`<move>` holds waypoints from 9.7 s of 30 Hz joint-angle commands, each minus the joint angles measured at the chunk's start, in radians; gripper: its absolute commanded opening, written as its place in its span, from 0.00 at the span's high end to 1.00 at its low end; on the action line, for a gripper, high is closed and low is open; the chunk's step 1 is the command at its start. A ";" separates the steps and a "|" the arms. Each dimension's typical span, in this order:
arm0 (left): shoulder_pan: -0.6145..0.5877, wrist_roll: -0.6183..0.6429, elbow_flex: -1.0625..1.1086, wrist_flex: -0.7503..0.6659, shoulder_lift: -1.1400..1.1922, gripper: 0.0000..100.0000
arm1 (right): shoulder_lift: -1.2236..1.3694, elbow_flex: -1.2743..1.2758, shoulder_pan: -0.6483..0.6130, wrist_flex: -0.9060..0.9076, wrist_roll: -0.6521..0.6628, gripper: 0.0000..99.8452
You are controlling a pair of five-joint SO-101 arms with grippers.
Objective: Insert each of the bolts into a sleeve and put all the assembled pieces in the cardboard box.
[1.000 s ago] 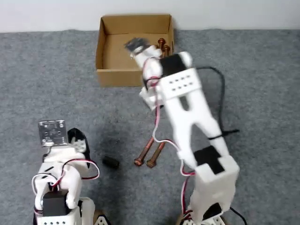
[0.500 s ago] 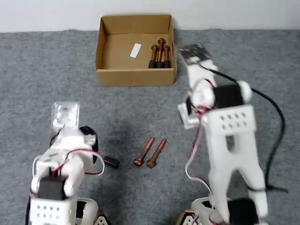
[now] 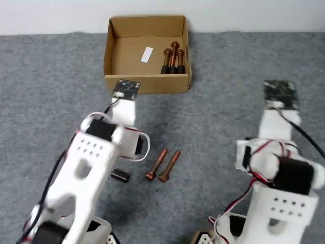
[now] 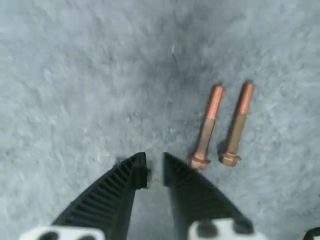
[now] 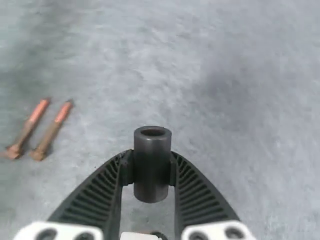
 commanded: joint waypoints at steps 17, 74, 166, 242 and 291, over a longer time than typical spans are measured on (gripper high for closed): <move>0.198 0.081 -0.173 -0.035 0.456 0.83 | -0.107 0.118 0.171 -0.099 -0.009 0.99; -0.308 0.764 -0.168 -0.265 0.287 0.73 | -0.107 0.178 0.171 -0.113 -0.009 0.99; -0.210 -1.722 -0.539 -0.103 0.801 1.00 | -0.107 0.175 0.166 -0.101 -0.008 0.99; 0.011 0.345 0.194 -0.407 -1.023 1.00 | -0.518 0.601 -0.858 -0.572 -0.239 0.99; 0.117 0.411 0.331 -0.569 -1.002 1.00 | -0.516 0.626 -0.915 -0.926 0.133 0.99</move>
